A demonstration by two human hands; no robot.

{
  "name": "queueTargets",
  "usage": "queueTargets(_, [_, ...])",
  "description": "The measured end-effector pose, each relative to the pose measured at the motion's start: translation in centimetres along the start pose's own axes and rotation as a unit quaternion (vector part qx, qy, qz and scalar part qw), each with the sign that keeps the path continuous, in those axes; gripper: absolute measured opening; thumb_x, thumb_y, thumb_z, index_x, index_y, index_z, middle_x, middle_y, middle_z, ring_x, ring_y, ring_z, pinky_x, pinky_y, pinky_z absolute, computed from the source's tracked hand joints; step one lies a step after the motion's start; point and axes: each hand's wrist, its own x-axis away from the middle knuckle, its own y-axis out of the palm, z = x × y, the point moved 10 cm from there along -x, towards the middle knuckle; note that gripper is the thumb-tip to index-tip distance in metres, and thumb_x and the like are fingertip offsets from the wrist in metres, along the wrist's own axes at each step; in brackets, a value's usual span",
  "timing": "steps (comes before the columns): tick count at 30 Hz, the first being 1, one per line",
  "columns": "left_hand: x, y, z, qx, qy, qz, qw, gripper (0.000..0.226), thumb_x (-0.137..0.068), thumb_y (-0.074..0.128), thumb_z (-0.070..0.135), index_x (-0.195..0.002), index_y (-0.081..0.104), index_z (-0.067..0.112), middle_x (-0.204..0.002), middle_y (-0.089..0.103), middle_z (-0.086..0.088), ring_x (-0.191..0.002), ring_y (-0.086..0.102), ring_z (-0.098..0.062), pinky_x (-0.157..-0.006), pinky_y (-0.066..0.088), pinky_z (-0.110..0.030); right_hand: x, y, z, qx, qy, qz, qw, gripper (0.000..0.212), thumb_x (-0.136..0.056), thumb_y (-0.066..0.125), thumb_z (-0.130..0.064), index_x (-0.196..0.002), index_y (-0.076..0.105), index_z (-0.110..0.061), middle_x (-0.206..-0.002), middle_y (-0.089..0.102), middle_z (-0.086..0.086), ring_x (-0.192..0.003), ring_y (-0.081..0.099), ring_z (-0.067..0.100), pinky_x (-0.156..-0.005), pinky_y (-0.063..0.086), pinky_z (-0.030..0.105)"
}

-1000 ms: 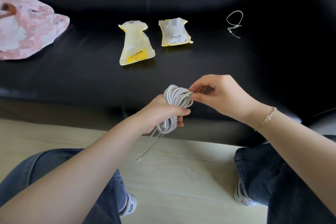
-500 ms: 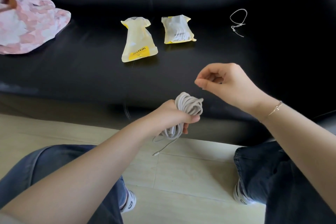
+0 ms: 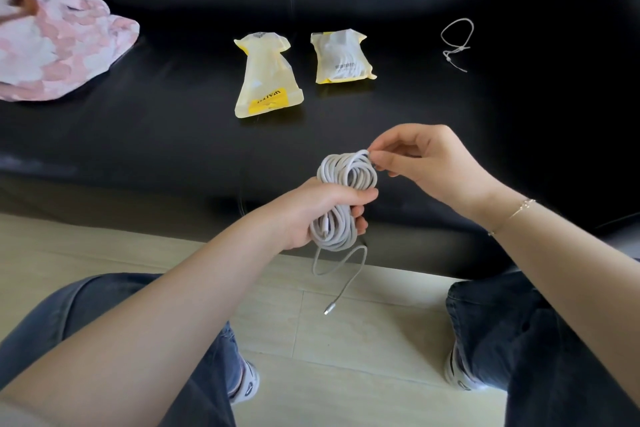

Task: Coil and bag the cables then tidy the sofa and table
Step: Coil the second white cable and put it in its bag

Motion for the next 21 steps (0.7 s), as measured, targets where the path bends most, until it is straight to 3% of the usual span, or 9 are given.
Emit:
queueTargets(2, [0.0,0.1,-0.3,-0.008,-0.003,0.0,1.0,0.01,-0.087,0.072,0.017,-0.082,0.064,0.014,-0.065,0.062,-0.003,-0.069,0.069,-0.02,-0.067,0.058,-0.033,0.0,0.1,0.0,0.011,-0.006,0.006,1.0,0.004,-0.087,0.071,-0.017,-0.087,0.072,-0.021,-0.085,0.073,-0.002,-0.08,0.069,0.014,-0.082,0.058,0.036])
queueTargets(5, [0.0,-0.2,-0.7,0.002,-0.007,0.013,1.0,0.008,-0.086,0.073,0.015,-0.083,0.066,0.015,-0.067,0.066,-0.003,-0.075,0.072,-0.021,-0.063,0.057,-0.03,0.0,0.4,0.0,0.015,-0.001,-0.012,1.0,0.004,-0.086,0.072,-0.017,-0.085,0.074,-0.02,-0.08,0.074,-0.001,-0.078,0.071,0.017,-0.079,0.059,0.036])
queueTargets(8, [0.1,0.0,-0.8,0.046,-0.016,0.0,0.999,0.008,-0.087,0.071,0.018,-0.083,0.066,0.014,-0.067,0.064,-0.002,-0.075,0.071,-0.021,-0.072,0.058,-0.035,-0.1,0.5,0.4,-0.01,0.026,-0.033,0.999,0.004,-0.086,0.072,-0.014,-0.088,0.075,-0.012,-0.08,0.075,0.003,-0.079,0.072,0.019,-0.08,0.06,0.035])
queueTargets(13, [0.6,-0.8,1.4,0.277,0.012,0.004,0.961,0.014,-0.089,0.068,0.022,-0.083,0.066,0.009,-0.072,0.068,-0.004,-0.076,0.072,-0.021,-0.086,0.056,-0.04,-0.5,0.3,2.2,0.002,0.084,-0.016,0.996,0.021,-0.09,0.055,-0.001,-0.089,0.071,-0.014,-0.087,0.073,0.001,-0.085,0.069,0.015,-0.084,0.058,0.032])
queueTargets(18, [1.3,-2.2,2.9,0.402,0.057,0.017,0.914,0.017,-0.093,0.062,0.022,-0.104,0.062,0.009,-0.09,0.076,-0.006,-0.083,0.075,-0.021,-0.086,0.056,-0.039,1.1,5.2,2.7,0.001,0.117,-0.184,0.976,0.045,-0.08,0.049,0.009,-0.108,0.07,-0.019,-0.108,0.071,-0.008,-0.108,0.062,0.004,-0.097,0.046,0.022])
queueTargets(21, [1.4,-2.4,2.9,0.441,0.068,0.014,0.895,0.019,-0.093,0.062,0.022,-0.107,0.063,0.009,-0.09,0.075,-0.005,-0.082,0.074,-0.02,-0.086,0.055,-0.038,2.9,8.8,2.0,-0.021,0.108,-0.301,0.947,0.038,-0.085,0.051,0.0,-0.116,0.069,-0.013,-0.113,0.071,-0.007,-0.111,0.061,0.003,-0.102,0.042,0.018])
